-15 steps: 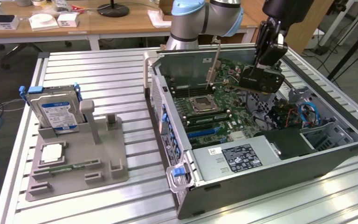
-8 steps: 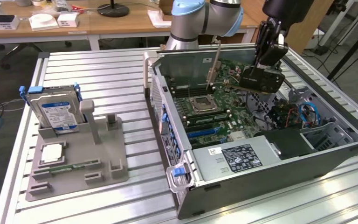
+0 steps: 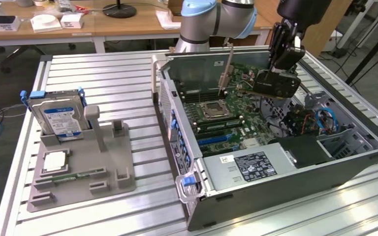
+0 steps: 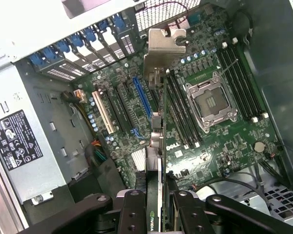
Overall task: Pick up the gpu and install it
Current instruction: 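Insert the gpu into the slot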
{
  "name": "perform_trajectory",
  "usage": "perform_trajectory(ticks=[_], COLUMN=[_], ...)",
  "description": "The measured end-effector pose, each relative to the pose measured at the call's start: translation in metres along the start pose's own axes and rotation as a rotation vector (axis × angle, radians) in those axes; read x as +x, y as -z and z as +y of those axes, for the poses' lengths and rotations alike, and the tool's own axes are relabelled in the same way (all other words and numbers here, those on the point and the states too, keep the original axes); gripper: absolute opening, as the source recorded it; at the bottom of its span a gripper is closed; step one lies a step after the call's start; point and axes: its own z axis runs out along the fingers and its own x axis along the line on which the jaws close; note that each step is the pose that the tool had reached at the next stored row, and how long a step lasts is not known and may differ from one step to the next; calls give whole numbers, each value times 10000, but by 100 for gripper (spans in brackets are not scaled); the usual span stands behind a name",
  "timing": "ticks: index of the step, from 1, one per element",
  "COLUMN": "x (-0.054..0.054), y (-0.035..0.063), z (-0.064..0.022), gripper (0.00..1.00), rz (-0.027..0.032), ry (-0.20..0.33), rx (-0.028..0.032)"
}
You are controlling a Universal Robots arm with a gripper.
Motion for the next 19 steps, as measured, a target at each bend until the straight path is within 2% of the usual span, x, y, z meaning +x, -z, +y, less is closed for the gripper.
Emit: perform_trajectory(ticks=[19], x=[-2], y=[-29], z=[-1], gripper=[26], rz=[0], ry=[483], rx=[30])
